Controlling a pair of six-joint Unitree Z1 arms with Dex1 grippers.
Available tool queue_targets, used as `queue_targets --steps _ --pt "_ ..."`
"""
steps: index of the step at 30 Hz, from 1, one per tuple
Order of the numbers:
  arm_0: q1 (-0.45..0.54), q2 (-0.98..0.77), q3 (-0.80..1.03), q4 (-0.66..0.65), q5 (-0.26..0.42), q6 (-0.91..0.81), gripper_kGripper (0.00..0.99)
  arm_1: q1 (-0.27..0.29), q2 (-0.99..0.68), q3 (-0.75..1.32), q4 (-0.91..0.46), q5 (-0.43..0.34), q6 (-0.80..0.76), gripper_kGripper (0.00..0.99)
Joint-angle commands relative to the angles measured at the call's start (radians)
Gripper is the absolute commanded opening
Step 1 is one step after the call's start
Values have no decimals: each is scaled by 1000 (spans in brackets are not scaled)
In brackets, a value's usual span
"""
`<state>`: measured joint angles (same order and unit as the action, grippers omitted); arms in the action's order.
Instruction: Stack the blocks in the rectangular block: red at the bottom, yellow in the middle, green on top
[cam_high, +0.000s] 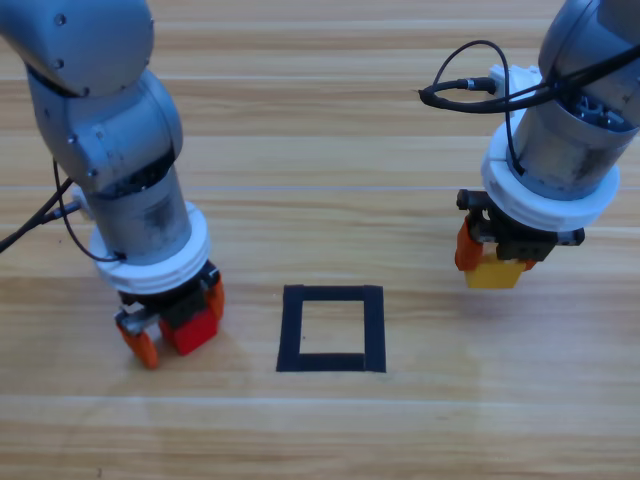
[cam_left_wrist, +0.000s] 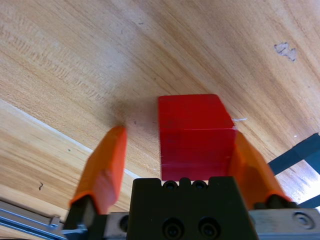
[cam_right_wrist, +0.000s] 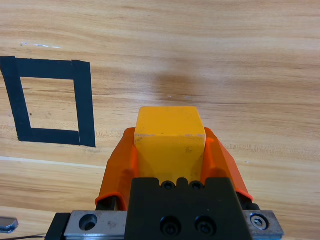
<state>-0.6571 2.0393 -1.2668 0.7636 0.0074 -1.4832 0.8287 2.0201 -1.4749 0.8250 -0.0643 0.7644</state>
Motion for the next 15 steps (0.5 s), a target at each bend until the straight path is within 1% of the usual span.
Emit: queue_targets --steps 1,4,6,7,8,9,12,14,15 --pt "19 52 9 -32 -7 23 520 29 23 -4 14 -20 -8 107" --pt "17 84 -23 -35 -9 90 299 29 23 -4 14 -22 -10 107" --pt "13 94 -48 -30 -4 129 195 29 22 -4 14 -25 -10 107" --pt "11 96 -69 -27 -1 167 172 29 20 -2 14 -26 -10 107" --pt "10 105 -98 -23 0 210 172 29 19 -1 14 -29 -10 107" --pt "2 117 -144 2 0 258 169 29 17 1 14 -31 -10 107" --pt "-19 148 -289 98 9 399 117 29 12 5 17 -31 -8 107" --pt "-27 144 -316 105 2 512 106 29 8 7 20 -32 -7 107" --pt "-32 139 -321 109 3 555 75 29 5 8 22 -34 -7 107"
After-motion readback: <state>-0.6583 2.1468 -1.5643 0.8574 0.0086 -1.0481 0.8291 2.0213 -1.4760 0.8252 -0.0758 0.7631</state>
